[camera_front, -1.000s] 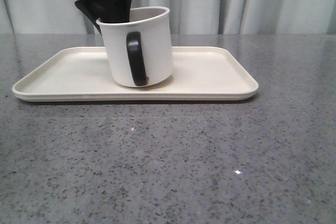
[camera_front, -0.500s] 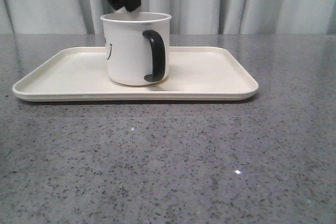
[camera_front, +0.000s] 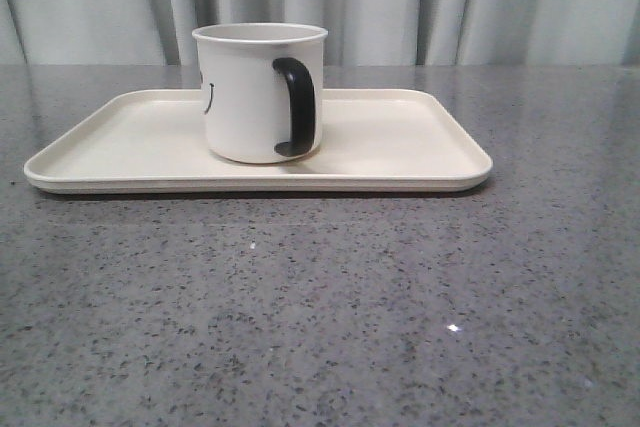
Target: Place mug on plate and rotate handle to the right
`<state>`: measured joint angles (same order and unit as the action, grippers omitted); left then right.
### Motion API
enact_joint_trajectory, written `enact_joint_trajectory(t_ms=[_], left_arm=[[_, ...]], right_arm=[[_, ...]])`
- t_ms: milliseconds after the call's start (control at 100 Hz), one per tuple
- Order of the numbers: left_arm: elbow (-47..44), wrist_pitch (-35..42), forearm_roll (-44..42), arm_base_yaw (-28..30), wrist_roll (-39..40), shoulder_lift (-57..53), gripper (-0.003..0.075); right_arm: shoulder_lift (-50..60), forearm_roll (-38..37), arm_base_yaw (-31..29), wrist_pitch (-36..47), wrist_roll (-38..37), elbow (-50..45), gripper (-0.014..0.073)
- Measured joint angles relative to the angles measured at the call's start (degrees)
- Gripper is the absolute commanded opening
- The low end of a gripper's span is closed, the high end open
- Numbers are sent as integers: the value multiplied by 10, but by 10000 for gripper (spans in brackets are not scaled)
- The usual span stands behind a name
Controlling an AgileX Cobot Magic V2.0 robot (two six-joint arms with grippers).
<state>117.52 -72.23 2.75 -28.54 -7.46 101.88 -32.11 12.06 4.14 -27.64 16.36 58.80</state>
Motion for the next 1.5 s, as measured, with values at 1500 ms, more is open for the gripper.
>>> enact_joint_trajectory(t_ms=[1500], left_arm=[[-443, -11, -234, 0, 133, -607, -20]], right_arm=[[0, 0, 0, -30, 0, 0, 423]])
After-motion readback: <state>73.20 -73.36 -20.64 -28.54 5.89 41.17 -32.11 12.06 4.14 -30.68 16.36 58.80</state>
